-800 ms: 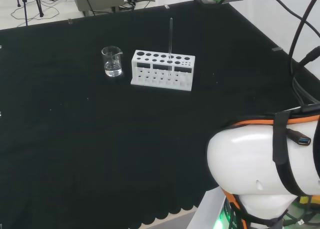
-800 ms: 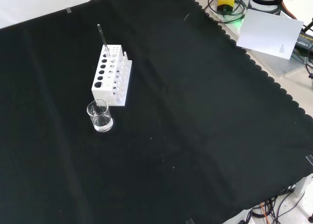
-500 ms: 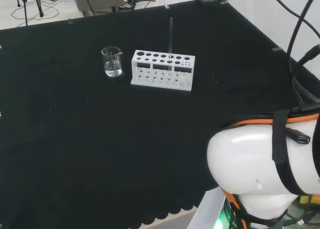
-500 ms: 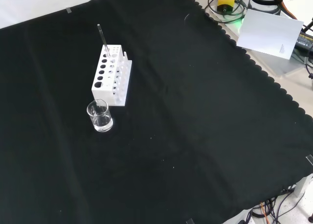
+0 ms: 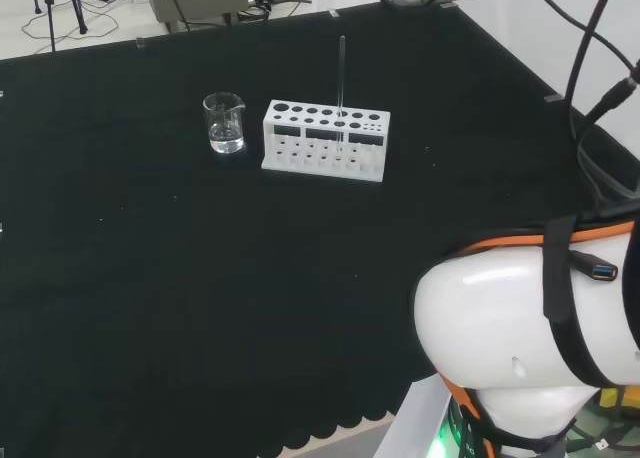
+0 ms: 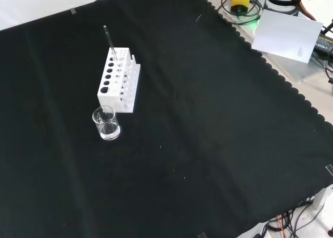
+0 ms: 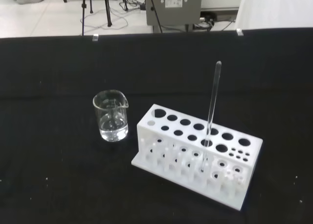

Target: Take the glass rod from the white test tube rack.

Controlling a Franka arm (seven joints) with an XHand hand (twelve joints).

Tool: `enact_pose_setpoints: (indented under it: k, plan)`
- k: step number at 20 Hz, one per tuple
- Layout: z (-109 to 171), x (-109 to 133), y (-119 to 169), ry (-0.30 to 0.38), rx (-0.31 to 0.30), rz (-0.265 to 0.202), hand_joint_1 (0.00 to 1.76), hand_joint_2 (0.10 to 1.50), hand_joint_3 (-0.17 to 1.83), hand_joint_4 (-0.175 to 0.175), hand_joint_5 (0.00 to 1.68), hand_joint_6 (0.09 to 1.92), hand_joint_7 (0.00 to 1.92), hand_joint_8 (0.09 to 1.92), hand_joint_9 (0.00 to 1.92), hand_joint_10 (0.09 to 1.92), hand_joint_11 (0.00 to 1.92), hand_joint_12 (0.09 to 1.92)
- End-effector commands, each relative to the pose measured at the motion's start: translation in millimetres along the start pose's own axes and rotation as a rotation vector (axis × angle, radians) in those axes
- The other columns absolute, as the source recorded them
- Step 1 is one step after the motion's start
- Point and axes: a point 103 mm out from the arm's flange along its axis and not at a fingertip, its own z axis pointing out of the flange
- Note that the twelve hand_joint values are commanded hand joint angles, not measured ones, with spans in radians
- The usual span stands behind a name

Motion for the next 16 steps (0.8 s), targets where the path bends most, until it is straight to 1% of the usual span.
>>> enact_pose_setpoints:
  k: [1,2,3,5,8,12,16]
  plan:
    - [14,1,14,-0.018,-0.002,-0.012,0.66,1.21,-0.17,-0.148,0.16,0.09,0.18,0.61,0.29,0.84,0.08,1.43]
    - [16,1,18,-0.017,-0.004,-0.016,0.66,1.21,-0.17,-0.152,0.18,0.09,0.16,0.72,0.34,0.85,0.11,1.42]
    - [19,1,23,-0.015,-0.009,-0.024,0.66,1.21,-0.17,-0.154,0.20,0.09,0.16,0.79,0.37,0.85,0.14,1.43]
    - [22,0,33,-0.008,-0.021,-0.032,0.67,1.21,-0.17,-0.158,0.22,0.09,0.18,0.86,0.43,0.86,0.19,1.42]
    - [23,-4,49,-0.001,-0.031,-0.039,0.68,1.22,-0.17,-0.163,0.25,0.09,0.27,0.90,0.51,0.86,0.24,1.41]
    - [24,-14,72,0.017,-0.051,-0.025,0.68,1.22,-0.17,-0.172,0.33,0.09,0.41,0.92,0.61,0.85,0.30,1.40]
    - [27,-25,96,0.030,-0.055,-0.025,0.69,1.22,-0.17,-0.175,0.42,0.09,0.51,0.93,0.69,0.85,0.39,1.37]
